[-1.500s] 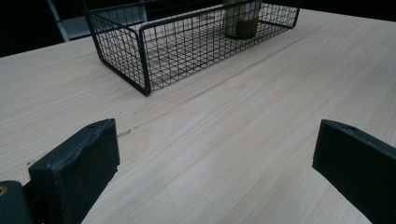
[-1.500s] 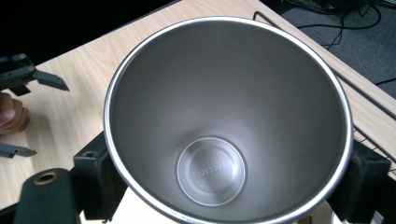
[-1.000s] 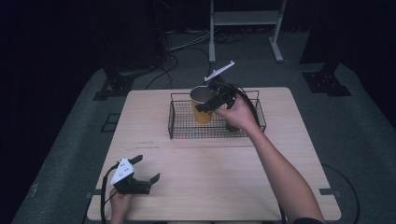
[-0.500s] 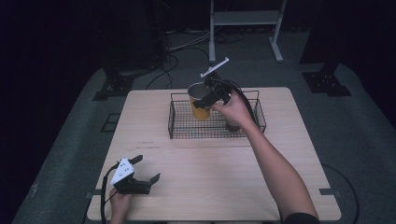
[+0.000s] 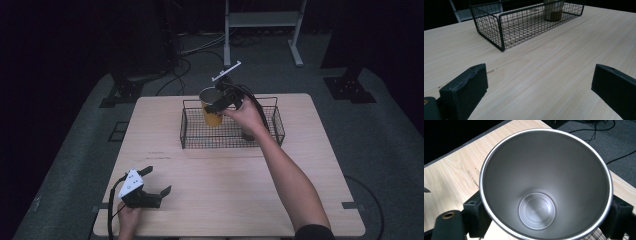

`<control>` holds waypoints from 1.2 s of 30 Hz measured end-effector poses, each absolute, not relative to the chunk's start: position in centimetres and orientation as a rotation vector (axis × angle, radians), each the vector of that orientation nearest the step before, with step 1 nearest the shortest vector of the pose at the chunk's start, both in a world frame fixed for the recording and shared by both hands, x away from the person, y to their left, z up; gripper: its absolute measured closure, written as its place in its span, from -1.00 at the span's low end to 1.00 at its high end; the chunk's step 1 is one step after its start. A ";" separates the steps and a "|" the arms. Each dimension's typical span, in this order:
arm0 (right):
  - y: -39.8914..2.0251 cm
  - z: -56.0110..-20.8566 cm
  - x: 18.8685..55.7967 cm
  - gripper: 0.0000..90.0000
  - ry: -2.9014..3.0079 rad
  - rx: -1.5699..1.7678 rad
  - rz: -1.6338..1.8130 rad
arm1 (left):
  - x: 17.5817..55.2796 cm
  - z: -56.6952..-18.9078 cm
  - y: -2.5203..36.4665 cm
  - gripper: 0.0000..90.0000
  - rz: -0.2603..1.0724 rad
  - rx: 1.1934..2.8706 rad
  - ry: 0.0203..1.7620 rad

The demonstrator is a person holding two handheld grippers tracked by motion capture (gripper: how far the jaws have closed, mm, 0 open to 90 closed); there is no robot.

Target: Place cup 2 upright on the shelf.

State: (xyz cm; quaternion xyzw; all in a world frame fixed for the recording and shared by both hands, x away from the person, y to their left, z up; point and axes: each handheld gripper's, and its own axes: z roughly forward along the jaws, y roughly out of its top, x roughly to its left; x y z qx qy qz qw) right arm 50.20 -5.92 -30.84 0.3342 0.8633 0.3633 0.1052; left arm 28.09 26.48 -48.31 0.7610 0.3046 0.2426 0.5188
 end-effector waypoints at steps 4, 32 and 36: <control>-5.5 -31.4 50.6 -0.68 2.545 0.977 1.034 | 28.1 -48.3 26.5 -1.00 0.582 1.825 0.731; -3.7 -34.9 52.5 -0.68 2.539 1.024 0.953 | 28.1 -48.3 26.5 -1.00 0.584 1.824 0.727; -3.6 -35.4 52.7 -0.68 2.540 1.038 0.948 | 28.1 -48.3 26.5 -1.00 0.585 1.825 0.726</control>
